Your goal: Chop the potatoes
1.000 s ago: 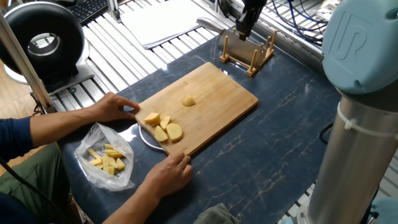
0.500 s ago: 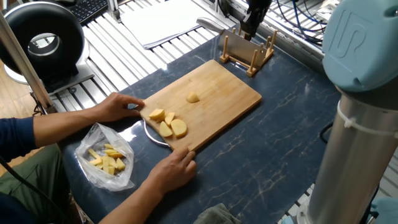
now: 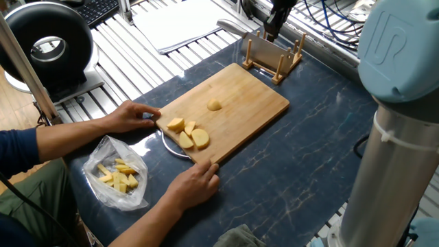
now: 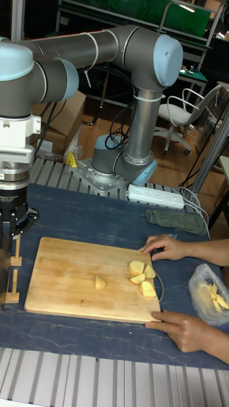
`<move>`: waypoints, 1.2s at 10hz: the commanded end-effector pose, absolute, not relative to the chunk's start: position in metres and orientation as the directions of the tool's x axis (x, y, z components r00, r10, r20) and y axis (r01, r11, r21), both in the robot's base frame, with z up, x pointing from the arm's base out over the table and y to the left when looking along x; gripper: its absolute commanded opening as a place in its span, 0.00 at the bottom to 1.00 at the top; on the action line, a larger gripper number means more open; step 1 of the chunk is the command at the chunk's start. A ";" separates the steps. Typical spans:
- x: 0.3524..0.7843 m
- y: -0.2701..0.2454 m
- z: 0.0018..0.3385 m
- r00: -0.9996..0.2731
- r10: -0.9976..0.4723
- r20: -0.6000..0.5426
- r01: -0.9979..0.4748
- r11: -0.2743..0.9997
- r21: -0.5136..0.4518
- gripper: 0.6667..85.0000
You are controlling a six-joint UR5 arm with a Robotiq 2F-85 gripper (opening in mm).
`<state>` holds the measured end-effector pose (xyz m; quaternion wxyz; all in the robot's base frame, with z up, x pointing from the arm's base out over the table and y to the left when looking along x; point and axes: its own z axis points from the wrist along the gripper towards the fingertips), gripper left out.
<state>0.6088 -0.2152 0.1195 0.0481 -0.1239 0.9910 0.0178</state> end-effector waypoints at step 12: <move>0.621 -0.223 0.098 -0.978 -0.157 -0.136 -0.175 0.976 0.127 0.37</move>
